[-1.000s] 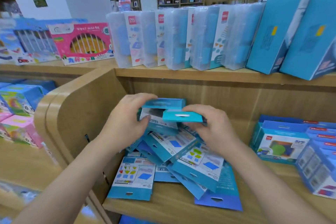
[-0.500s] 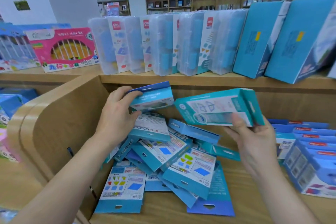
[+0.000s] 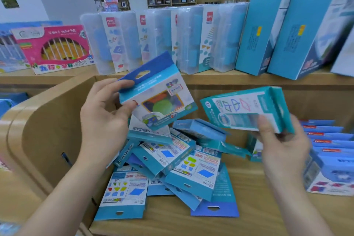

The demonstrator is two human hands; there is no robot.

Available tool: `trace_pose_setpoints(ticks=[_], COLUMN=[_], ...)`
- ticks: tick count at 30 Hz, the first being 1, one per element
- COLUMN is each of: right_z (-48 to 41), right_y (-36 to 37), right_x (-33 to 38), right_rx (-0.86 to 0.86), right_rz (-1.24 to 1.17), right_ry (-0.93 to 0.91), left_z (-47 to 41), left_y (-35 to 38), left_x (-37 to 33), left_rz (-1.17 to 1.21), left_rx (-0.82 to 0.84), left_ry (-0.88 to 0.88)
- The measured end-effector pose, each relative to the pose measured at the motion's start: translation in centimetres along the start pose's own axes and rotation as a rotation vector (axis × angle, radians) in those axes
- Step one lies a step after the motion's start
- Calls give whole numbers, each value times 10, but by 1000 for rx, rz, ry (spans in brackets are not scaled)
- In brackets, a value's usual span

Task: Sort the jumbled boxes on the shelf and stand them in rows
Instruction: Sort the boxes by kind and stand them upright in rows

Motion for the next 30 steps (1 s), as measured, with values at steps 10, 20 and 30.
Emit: trace_pose_setpoints(ticks=[10, 20, 30], right_z=[-17, 49, 51], right_y=[-78, -67, -72], right_x=[37, -95, -106], right_rx=[11, 383, 501], right_rz=[547, 229, 261], right_ry=[-222, 253, 286], left_z=[56, 70, 43], left_y=[63, 108, 117], left_x=[-26, -46, -68], left_rz=[202, 236, 480], left_rx=[213, 258, 145], left_ry=[-65, -40, -83])
Point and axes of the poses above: each hand's wrist, its own z-axis away from the middle knuckle, its own y-axis out of the palm, x = y × z, the point moved 10 cm from there along -z, towards the middle knuckle, and after that the axes turned 10 degrees about z, right-handed, at the moved point
